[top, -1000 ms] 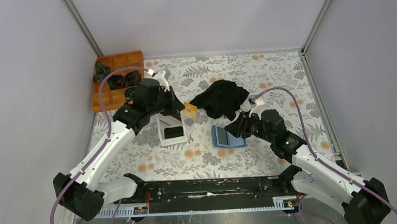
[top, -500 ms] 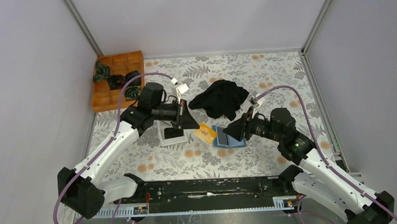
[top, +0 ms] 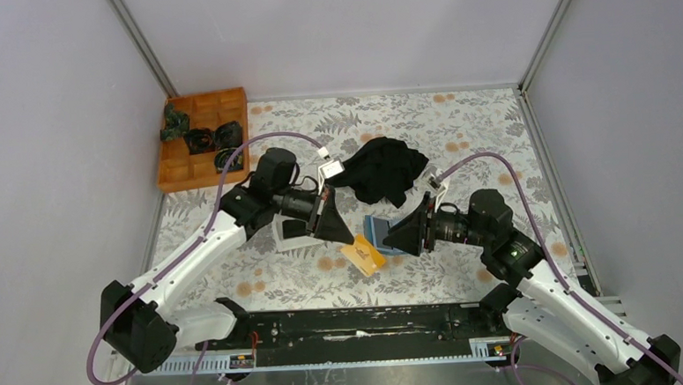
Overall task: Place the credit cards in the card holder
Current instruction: Pick up the credit card from the storage box.
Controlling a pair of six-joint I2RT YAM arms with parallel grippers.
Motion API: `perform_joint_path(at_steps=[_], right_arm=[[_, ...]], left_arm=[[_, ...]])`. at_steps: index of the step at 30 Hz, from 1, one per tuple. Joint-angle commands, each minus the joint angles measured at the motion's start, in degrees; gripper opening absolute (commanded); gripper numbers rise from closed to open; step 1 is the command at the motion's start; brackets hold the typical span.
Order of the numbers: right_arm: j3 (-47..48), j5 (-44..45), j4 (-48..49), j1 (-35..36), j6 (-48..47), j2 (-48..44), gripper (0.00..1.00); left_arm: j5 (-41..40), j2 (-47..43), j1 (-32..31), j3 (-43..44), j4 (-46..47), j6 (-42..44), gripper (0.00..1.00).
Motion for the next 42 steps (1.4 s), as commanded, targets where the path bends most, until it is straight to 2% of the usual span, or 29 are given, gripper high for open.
perform_joint_path(at_steps=[1, 21, 25, 28, 30, 32, 34, 35, 39, 42], right_arm=[[-0.85, -5.59, 2.56, 0.42, 2.64, 0.24, 0.51], [-1.20, -8.98, 2.29, 3.05, 4.04, 3.99, 0.46], [-1.38, -9.14, 2.94, 3.27, 4.29, 4.76, 0.43], [-1.56, -9.80, 4.18, 3.36, 5.01, 5.20, 0.34], [-1.56, -10.19, 4.81, 3.36, 5.18, 5.79, 0.23], [-1.73, -10.97, 5.58, 3.36, 5.59, 6.30, 0.05], [-1.80, -11.10, 5.99, 3.36, 5.70, 6.44, 0.00], [-1.86, -11.05, 6.04, 3.36, 5.81, 6.36, 0.00], [-2.06, -9.92, 6.00, 3.36, 6.31, 5.43, 0.00], [-2.46, -7.96, 5.64, 3.36, 6.69, 4.90, 0.00]], left_arm=[[3.14, 0.70, -0.74, 0.79, 3.40, 1.30, 0.00], [2.99, 6.07, -2.79, 4.32, 3.39, 2.05, 0.00], [2.93, 7.20, -3.48, 5.50, 3.48, 2.14, 0.00], [3.01, 7.90, -3.86, 6.03, 3.47, 2.27, 0.00], [3.26, 8.54, -3.98, 6.10, 3.52, 2.42, 0.00], [3.40, 8.90, -4.06, 6.07, 3.47, 2.60, 0.00], [2.92, 9.10, -4.06, 6.00, 3.39, 2.79, 0.00], [2.14, 9.15, -4.06, 6.00, 3.38, 2.73, 0.02], [-3.39, 8.85, -3.54, 4.81, 6.25, -0.02, 0.39], [-5.49, 8.32, -2.11, 1.88, 14.50, -6.59, 0.45]])
